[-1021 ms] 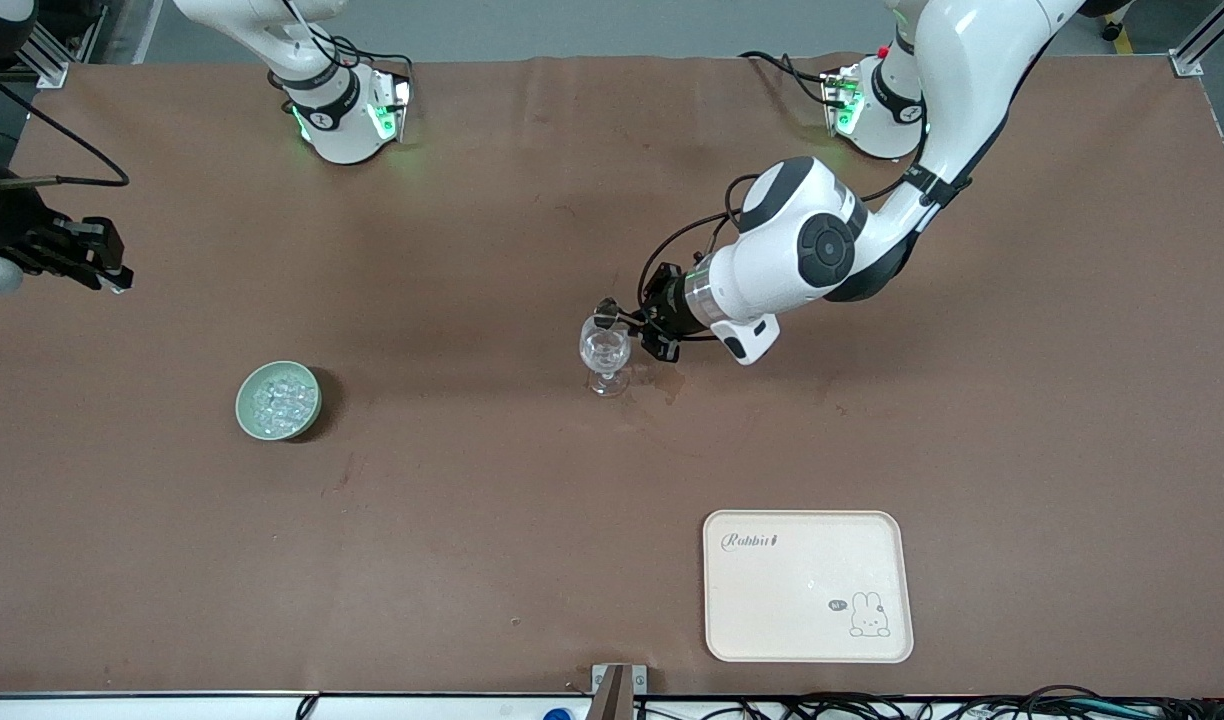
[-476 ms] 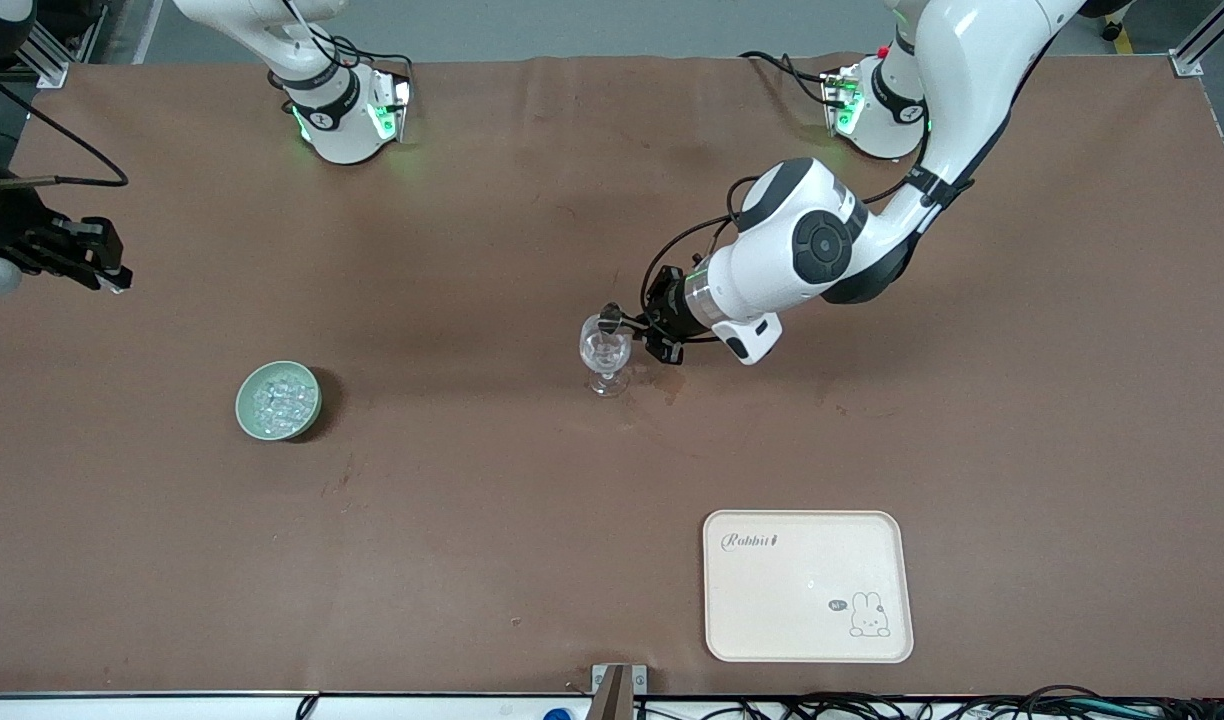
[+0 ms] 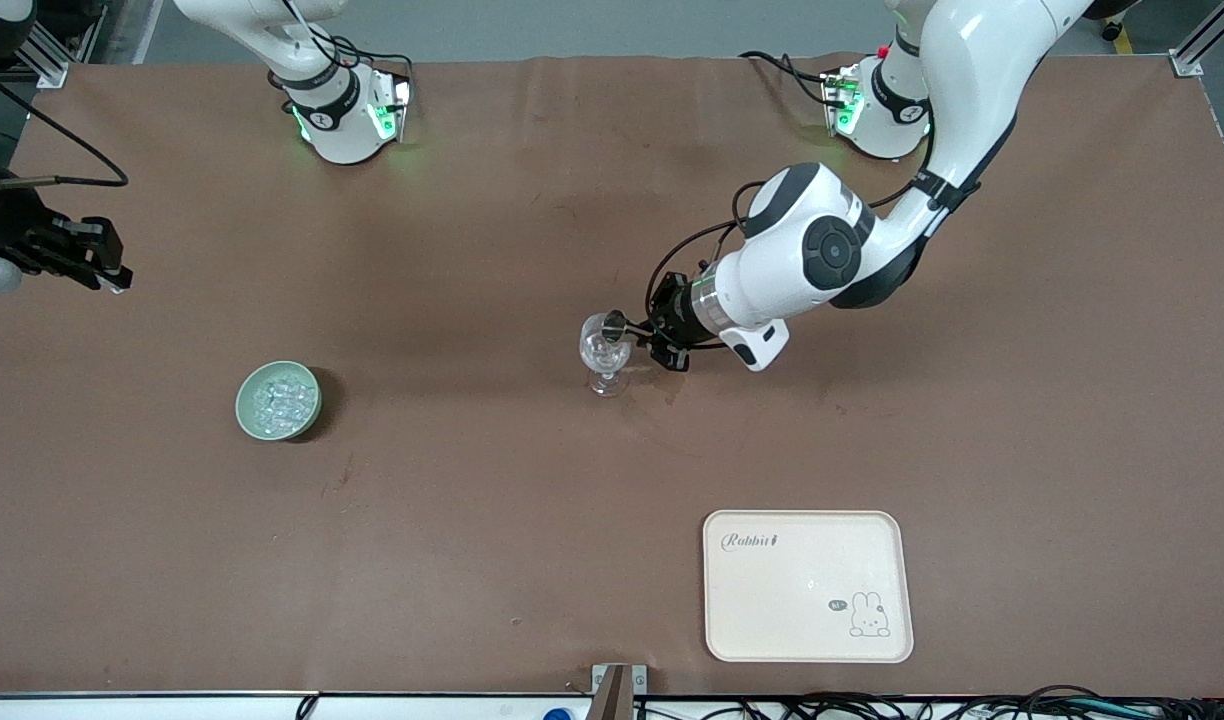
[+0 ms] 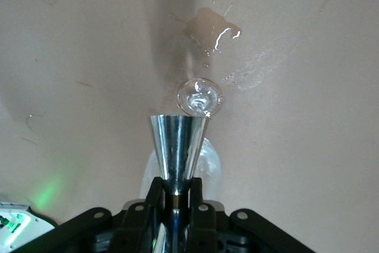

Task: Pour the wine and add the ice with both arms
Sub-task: 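Tilt the jigger with the left gripper to pour into the glass, then move the jigger to the tray while the right gripper brings ice over glass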

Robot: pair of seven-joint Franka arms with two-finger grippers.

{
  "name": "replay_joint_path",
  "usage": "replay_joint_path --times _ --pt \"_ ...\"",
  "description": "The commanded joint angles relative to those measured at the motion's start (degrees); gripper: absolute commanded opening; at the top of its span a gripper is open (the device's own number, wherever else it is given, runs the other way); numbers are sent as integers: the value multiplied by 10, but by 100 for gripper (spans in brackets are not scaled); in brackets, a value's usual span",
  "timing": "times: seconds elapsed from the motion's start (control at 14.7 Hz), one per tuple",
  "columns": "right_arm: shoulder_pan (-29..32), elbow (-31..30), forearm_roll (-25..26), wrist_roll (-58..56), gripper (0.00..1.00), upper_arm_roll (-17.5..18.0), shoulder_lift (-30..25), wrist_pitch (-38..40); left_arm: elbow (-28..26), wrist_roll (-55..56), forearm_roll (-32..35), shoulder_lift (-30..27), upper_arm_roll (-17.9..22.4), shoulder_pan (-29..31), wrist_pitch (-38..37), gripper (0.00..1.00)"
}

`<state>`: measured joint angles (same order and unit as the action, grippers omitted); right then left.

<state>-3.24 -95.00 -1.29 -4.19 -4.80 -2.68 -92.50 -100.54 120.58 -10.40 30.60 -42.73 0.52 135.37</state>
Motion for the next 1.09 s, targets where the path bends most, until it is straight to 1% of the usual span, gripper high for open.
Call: replay_joint_path --times 0.0,0.2,0.27,0.54,0.61,0.75,0.88,1.02 --pt "-1 7 -9 6 5 -1 0 6 24 4 -28 10 -4 3 -8 0" --pt "-3 7 -9 7 5 -1 0 6 25 -43 -77 7 -8 11 -8 0" --pt "-3 7 -9 7 5 -1 0 5 25 -63 -94 6 -15 21 -8 0" --pt "-8 7 -12 15 5 0 1 1 29 -159 -157 14 -64 114 -12 0" --pt "-13 7 -12 27 5 0 1 -1 39 -181 -190 26 -64 126 -12 0" --pt "-26 8 -12 48 5 0 3 -2 68 -213 -225 50 -62 142 -12 0" --pt "-46 8 -20 73 5 0 9 -10 111 -227 -240 91 -62 163 -11 0" --pt "-81 9 -28 137 4 0 17 -23 156 -235 -245 128 -61 173 -11 0"
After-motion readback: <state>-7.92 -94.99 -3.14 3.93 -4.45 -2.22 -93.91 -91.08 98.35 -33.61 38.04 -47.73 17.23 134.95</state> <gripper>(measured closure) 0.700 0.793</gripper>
